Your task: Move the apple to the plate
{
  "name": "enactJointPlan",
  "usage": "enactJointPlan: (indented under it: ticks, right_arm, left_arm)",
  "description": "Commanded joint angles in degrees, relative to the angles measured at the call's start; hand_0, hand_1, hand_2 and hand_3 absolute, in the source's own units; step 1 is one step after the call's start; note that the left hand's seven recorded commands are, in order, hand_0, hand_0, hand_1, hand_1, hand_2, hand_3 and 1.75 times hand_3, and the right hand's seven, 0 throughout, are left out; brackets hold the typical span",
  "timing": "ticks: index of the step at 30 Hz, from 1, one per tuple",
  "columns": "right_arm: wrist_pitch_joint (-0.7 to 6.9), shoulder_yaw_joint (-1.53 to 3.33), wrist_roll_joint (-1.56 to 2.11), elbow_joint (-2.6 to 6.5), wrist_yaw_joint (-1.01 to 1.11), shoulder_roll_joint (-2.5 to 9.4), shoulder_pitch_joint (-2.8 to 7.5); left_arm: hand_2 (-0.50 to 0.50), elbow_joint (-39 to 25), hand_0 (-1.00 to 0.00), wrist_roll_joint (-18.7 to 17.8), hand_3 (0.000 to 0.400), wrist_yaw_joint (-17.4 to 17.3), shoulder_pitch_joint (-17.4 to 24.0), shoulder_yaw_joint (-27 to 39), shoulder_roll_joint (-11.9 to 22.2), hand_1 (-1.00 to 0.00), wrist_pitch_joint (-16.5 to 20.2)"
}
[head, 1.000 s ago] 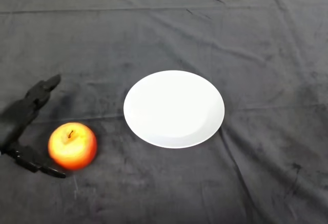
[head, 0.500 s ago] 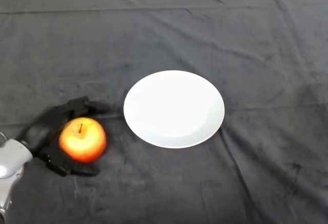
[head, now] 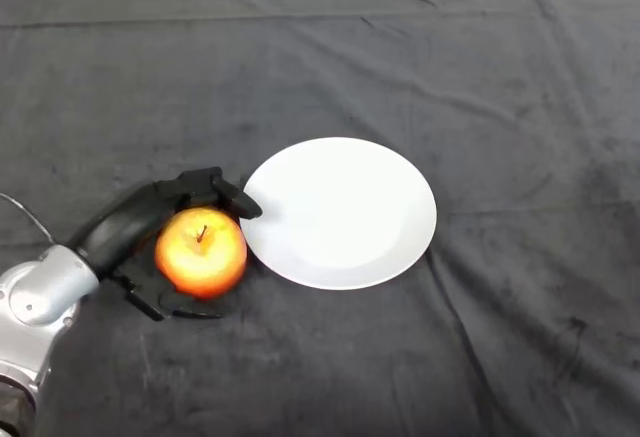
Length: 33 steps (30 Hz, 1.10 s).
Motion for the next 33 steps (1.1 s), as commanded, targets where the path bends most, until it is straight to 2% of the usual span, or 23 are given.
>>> enactJointPlan:
  ticks: [1, 5, 8, 11, 17, 22, 33]
  right_arm:
    - [0.02, 0.50, -0.12, -0.42, -0.35, -1.59, 0.16]
    - [-0.01, 0.51, -0.14, -0.35, -0.36, -1.59, 0.12]
    - [-0.03, 0.52, -0.15, -0.29, -0.36, -1.59, 0.09]
    - [-0.06, 0.53, -0.16, -0.24, -0.37, -1.59, 0.06]
    - [-0.12, 0.55, -0.18, -0.10, -0.38, -1.58, 0.00]
    - [-0.18, 0.57, -0.20, 0.01, -0.39, -1.58, -0.06]
    - [-0.28, 0.60, -0.24, 0.19, -0.42, -1.57, -0.14]
  left_arm:
    - [0.00, 1.1, -1.00, 2.6, 0.400, 3.4, -3.1, -0.4, -0.7, -1.00, -1.6]
    - [0.00, 1.6, -1.00, 6.7, 0.400, 11.5, -3.1, -1.3, -2.5, -1.00, -1.9]
    - [0.00, 2.1, -1.00, 9.2, 0.400, 16.3, -3.4, -2.3, -4.2, -1.00, -1.5]
    - [0.00, 3.0, -1.00, 11.1, 0.400, 20.0, -3.7, -3.4, -5.7, -1.00, -1.1]
    - [0.00, 4.9, -1.00, 13.0, 0.400, 24.5, -4.7, -5.3, -7.8, -1.00, -0.5]
    - [0.00, 6.6, -1.00, 13.1, 0.400, 25.7, -4.9, -7.1, -9.6, -1.00, 0.3]
    - [0.00, 10.9, -1.00, 10.1, 0.400, 22.3, -5.8, -9.3, -10.9, -1.00, 4.0]
